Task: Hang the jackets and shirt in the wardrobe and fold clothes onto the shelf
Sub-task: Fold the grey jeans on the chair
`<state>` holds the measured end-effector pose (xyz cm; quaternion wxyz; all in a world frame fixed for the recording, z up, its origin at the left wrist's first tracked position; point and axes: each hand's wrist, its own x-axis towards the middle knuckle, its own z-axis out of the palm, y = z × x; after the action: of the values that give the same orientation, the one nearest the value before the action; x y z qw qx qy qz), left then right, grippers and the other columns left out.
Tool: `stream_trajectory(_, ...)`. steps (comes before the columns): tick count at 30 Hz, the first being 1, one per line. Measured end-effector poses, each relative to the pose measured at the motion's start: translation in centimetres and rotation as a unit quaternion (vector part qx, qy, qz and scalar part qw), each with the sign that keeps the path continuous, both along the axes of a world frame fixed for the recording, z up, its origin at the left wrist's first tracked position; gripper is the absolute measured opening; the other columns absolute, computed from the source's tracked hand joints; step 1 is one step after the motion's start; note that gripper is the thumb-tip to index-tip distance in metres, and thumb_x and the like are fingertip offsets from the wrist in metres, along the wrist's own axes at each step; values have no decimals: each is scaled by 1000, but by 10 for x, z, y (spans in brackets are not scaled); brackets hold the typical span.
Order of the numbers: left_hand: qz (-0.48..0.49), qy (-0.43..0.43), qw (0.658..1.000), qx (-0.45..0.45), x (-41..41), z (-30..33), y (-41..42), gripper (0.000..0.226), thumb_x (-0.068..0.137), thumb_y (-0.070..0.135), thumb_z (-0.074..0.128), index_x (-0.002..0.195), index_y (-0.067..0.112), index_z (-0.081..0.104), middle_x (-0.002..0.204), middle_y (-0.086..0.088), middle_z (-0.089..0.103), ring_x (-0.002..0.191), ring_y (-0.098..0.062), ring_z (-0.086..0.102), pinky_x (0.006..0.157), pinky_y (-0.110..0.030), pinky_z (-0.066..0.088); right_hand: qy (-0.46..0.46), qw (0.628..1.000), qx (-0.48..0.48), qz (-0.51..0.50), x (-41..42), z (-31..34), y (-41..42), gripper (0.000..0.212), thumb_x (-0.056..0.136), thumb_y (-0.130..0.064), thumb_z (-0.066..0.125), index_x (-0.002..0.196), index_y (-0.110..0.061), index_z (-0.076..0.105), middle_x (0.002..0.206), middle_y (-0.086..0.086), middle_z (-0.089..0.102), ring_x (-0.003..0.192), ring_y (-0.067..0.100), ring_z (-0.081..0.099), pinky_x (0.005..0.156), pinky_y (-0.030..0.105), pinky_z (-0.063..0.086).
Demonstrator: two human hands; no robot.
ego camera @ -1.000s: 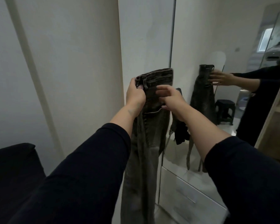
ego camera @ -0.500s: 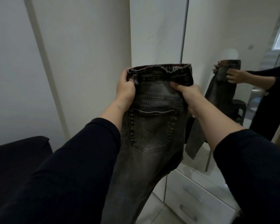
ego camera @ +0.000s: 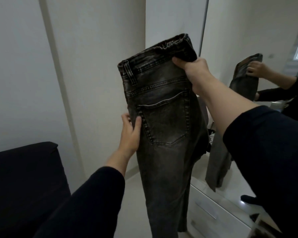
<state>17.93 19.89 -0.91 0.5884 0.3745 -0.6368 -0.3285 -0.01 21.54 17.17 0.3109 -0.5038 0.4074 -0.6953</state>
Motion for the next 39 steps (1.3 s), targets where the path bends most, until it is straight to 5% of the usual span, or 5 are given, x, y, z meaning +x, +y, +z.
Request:
stream_trajectory(8,-69,-156,976,133,-3,-69,12,96,59,70,74,137,36,30,141,5,43,129,-16,46,109,-41,40,-5,999,-43,30,-9,23,8,11,81,-4,71,92,-4,68,92,13,71,75,24,70,81,38,59)
stream_trajectory(18,82,-162,983,14,1,-46,10,71,65,45,83,126,17,59,129,-2,54,117,-18,53,98,-26,44,37,997,-67,16,-33,29,1,14,84,-9,71,96,-7,66,94,8,71,81,19,71,82,32,58)
stream_trajectory(24,95,-106,990,18,3,-31,13,54,80,21,75,113,24,32,94,16,56,94,-13,60,77,-23,45,18,998,-63,-24,-34,17,-10,13,87,-14,69,98,-10,65,89,4,70,74,15,69,76,29,59)
stream_trajectory(33,-58,1,937,346,16,-17,16,49,91,28,63,133,7,51,125,-8,60,105,-22,56,90,-29,42,17,996,-64,-55,-18,5,-31,6,85,-15,71,85,-17,65,85,3,69,77,17,67,75,31,58)
stream_trajectory(39,-116,86,900,411,1,-20,21,39,96,25,55,130,8,49,104,-4,62,89,-19,59,85,-33,43,77,990,-61,-106,-4,3,-41,13,83,-25,72,93,-19,66,94,1,70,93,21,67,89,38,55)
